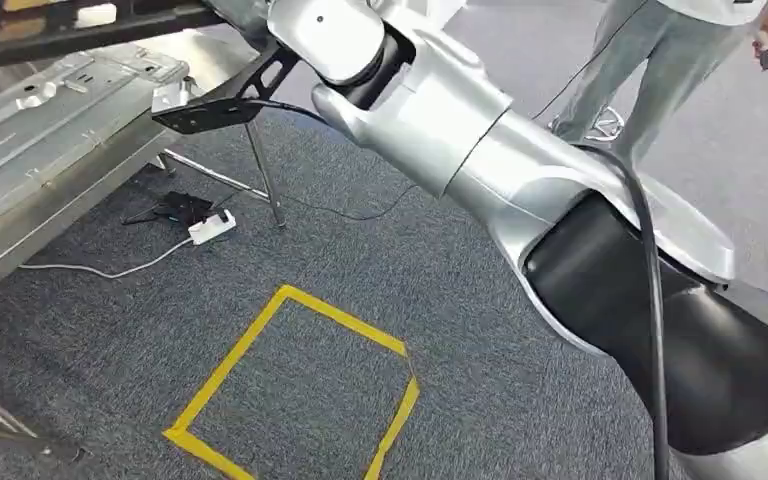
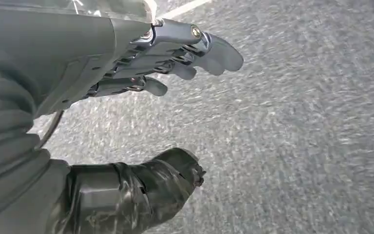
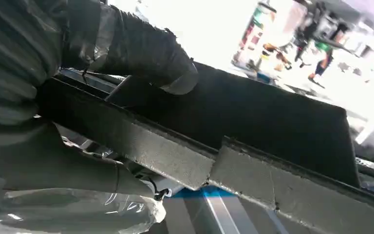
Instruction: Take the parts from the cabinet and place them on the table.
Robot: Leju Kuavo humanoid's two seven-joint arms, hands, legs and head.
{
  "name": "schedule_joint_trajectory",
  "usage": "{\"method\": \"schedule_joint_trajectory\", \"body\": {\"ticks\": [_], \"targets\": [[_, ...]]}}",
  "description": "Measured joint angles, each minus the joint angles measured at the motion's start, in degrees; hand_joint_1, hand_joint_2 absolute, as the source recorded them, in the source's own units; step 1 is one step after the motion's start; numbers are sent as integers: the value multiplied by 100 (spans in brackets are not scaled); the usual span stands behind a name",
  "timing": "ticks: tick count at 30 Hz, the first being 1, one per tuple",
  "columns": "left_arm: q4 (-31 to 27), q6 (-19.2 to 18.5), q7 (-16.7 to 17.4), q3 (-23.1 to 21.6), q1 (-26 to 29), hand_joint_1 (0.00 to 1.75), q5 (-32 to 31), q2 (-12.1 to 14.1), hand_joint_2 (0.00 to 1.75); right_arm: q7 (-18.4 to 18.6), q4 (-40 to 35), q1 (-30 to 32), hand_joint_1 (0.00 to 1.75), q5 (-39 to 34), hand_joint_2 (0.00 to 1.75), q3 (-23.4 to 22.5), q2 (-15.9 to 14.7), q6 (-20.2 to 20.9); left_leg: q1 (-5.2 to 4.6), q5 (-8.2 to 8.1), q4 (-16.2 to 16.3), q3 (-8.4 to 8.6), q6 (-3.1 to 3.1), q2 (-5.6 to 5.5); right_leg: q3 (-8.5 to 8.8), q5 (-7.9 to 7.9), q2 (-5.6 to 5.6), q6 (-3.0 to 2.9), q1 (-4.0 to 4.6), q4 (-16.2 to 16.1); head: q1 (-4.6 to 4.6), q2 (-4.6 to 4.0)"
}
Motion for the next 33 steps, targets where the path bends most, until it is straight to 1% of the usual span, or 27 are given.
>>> {"method": "schedule_joint_trajectory", "body": {"ticks": [2,3,4,5,6,7,8,9,10,11,12,13,14,15,18,19,20,21,23,24,25,26,28,29,30,32,33], "targets": [[0,-11,-29,0,14,0,2,-26,175,-20,-2,1,175,9,175,0,-2,-9,55,44,-56,-12,-66,-128,12,3,-118,-16,48,-19,2,0],[-2,-15,-37,0,23,0,2,-26,175,-22,-7,1,175,11,175,-2,0,-11,17,48,-71,-19,-112,-207,79,57,-207,-48,-5,-149,-6,0],[0,-22,-50,0,37,0,-6,-35,175,-26,-13,3,175,13,175,-2,11,-11,18,-56,8,-37,-93,41,149,95,-313,-34,-12,-234,-4,0],[-2,-24,-57,0,27,0,-18,-22,175,-24,-13,-15,175,13,175,-11,7,-26,-9,-207,217,-120,-115,338,178,103,-372,-59,-10,-271,-52,0],[-4,-26,-66,0,10,0,-35,-20,175,-9,-9,-36,175,17,175,-33,-4,-24,-2,-414,625,-312,-149,506,178,100,-472,-71,-8,-276,-63,0],[-7,-26,-68,0,7,0,-55,-15,175,-5,-7,-36,175,20,175,-39,-9,-24,20,-581,1066,-518,-181,602,181,96,-553,-76,-6,-272,-70,0],[-7,-35,-68,0,10,0,-63,-20,175,-2,-4,-33,175,24,175,-39,-11,-24,45,-676,1402,-687,-214,647,179,89,-631,-79,-10,-269,-67,0],[-7,-35,-68,0,16,0,-66,-26,175,-11,-4,-25,175,24,175,-39,-11,-24,76,-665,1544,-765,-243,678,173,78,-705,-73,-17,-259,-72,0],[-7,-35,-68,0,18,0,-68,-26,175,-11,-7,-17,175,24,175,-39,-11,-24,111,-538,1418,-703,-280,710,173,59,-783,-54,-22,-239,-74,0],[-7,-35,-68,0,14,0,-72,-24,175,-11,-7,-17,175,26,175,-39,-11,-26,142,-333,1060,-507,-310,742,175,27,-865,-23,-39,-207,-76,0],[-15,-35,-70,0,14,0,-74,-22,175,-7,-7,-23,175,28,175,-39,-11,-26,159,-105,556,-225,-343,821,180,-21,-947,17,-63,-156,-78,0],[-17,-35,-70,0,12,0,-81,-22,175,-5,-7,-37,175,31,175,-42,-13,-28,159,-8,95,11,-388,1047,173,-80,-1021,65,-76,-80,-87,0],[-15,-41,-70,0,2,0,-92,-39,175,4,-7,-54,175,31,175,-46,-13,-33,73,-112,130,45,-358,1165,123,-123,-1064,117,-14,-43,-133,0],[-22,-42,-75,0,2,0,-92,-22,175,15,-7,-66,175,31,175,-48,-31,-33,95,-68,73,4,-244,1087,117,-150,-1108,142,-13,13,-137,0],[-22,-39,-81,0,6,0,-116,-24,175,44,-24,-57,175,61,175,-50,-42,-50,86,-91,102,-17,-115,885,174,-189,-1271,215,1,-28,-118,0],[-24,-31,-83,0,14,0,-129,-13,175,48,-24,-56,175,68,175,-53,-59,-55,101,-84,67,8,-62,834,186,-243,-1153,273,-53,14,-109,0],[-24,-31,-86,0,14,0,-140,-13,175,46,-24,-55,175,74,175,-53,-63,-55,98,-83,65,17,-35,802,132,-364,-841,275,-76,171,-120,0],[-24,-22,-85,0,5,0,-146,-4,175,37,-24,-57,175,74,175,-53,-90,-59,88,-78,62,21,5,756,-46,-584,-638,266,-88,557,-116,0],[-26,-44,-103,0,-7,0,-162,9,175,-92,-22,-26,175,72,175,-55,-168,-66,58,-84,62,17,38,645,-519,-952,-490,250,-65,1474,-113,0],[-26,-46,-103,0,0,0,-168,9,175,-136,-20,9,175,57,175,-55,-199,-66,37,-86,63,20,43,594,-690,-986,-470,232,-59,1744,-111,0],[-26,-44,-103,0,6,0,-177,9,175,-164,-20,34,175,39,175,-55,-214,-68,19,-86,63,24,44,555,-729,-887,-467,205,-50,1729,-113,0],[-26,-44,-105,0,7,0,-186,13,175,-177,-20,43,175,35,175,-55,-238,-70,9,-86,65,28,44,511,-655,-684,-465,165,-40,1489,-111,0],[-26,-44,-123,0,6,0,-195,20,175,-188,-24,28,175,33,175,-72,-254,-74,-4,-88,65,54,42,454,-238,-124,-424,69,2,526,-113,0],[-26,-46,-140,0,6,0,-197,17,175,-186,-26,13,175,35,175,-81,-256,-74,6,-88,60,43,41,441,-102,-21,-347,20,32,145,-113,0],[-26,-44,-151,0,-1,0,-208,18,175,-182,-39,-8,175,42,175,-83,-256,-83,-25,-81,74,13,18,424,-60,-38,-316,7,43,41,-116,0],[-26,-44,-162,0,3,0,-212,11,175,-171,-46,-13,175,50,175,-83,-258,-81,12,-69,58,-13,-26,410,-42,-14,-333,12,55,0,-113,0],[-26,-44,-171,0,7,0,-221,11,175,-160,-46,-12,175,61,175,-83,-273,-79,1,-84,54,-5,44,420,-41,-13,-328,96,49,-18,-120,0]]}}
